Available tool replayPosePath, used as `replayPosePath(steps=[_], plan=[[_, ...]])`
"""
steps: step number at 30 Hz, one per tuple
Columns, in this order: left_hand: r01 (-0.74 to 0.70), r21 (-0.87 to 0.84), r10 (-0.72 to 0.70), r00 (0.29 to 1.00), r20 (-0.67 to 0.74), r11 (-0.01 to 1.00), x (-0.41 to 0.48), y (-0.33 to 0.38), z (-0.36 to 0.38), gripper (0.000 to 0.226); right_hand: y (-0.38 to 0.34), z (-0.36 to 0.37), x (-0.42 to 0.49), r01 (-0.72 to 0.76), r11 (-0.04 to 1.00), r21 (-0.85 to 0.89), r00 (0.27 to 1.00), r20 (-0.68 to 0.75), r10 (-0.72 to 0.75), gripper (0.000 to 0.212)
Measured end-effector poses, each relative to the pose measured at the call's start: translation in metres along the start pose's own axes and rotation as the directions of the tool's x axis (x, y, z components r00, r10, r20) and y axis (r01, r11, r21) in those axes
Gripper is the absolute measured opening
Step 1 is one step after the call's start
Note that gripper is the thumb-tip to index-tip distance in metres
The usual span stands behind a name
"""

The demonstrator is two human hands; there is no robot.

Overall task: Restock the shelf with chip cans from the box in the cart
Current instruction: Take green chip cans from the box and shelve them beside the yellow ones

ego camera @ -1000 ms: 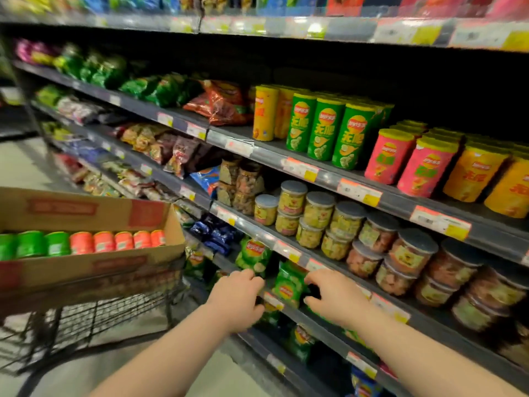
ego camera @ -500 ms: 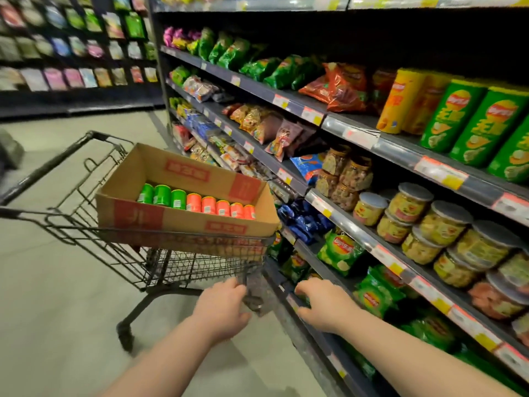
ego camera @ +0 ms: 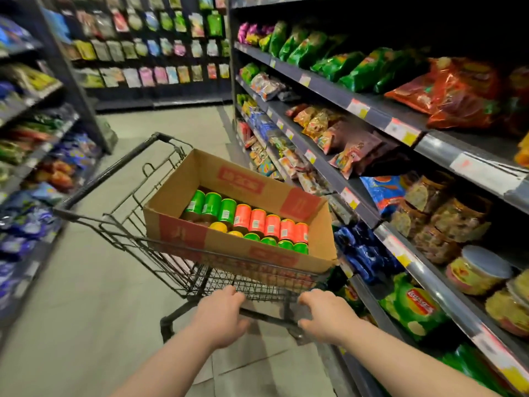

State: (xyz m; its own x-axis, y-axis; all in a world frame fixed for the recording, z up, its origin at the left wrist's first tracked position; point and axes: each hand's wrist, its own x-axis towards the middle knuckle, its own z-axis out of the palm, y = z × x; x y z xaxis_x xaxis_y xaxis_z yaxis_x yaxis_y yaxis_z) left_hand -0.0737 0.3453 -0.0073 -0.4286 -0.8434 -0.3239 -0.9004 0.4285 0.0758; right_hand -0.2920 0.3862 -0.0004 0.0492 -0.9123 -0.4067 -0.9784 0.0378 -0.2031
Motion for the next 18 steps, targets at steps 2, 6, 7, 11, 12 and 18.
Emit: replayPosePath(steps=[2,6,7,11,12,18], plan=[[0.016,-0.001,-0.016,1.0,0.007,1.0,0.022,0.004,-0.01,0.042,0.011,-0.012,0.023,0.01,1.0,-0.012,1.0,0.008,-0.01,0.047],[0.038,0.01,-0.038,0.999,-0.009,0.999,0.058,0.01,-0.023,0.041,0.034,-0.032,0.06,0.017,1.0,-0.025,1.0,0.021,-0.016,0.048],[0.048,0.002,-0.048,0.999,-0.016,0.999,0.069,0.01,-0.025,0.042,0.04,-0.036,0.071,0.024,1.0,-0.011,0.999,0.021,-0.024,0.048],[0.075,-0.026,-0.075,0.997,-0.023,0.997,0.097,0.002,-0.032,0.045,0.047,-0.052,0.109,0.065,0.997,0.035,0.998,0.011,-0.065,0.046],[0.083,-0.033,-0.083,0.996,-0.02,0.996,0.102,-0.001,-0.033,0.045,0.047,-0.054,0.117,0.072,0.997,0.04,0.997,0.016,-0.073,0.044],[0.118,-0.055,-0.12,0.992,-0.032,0.991,0.129,-0.019,-0.043,0.044,0.038,-0.064,0.158,0.096,0.995,0.03,0.995,0.031,-0.097,0.042]])
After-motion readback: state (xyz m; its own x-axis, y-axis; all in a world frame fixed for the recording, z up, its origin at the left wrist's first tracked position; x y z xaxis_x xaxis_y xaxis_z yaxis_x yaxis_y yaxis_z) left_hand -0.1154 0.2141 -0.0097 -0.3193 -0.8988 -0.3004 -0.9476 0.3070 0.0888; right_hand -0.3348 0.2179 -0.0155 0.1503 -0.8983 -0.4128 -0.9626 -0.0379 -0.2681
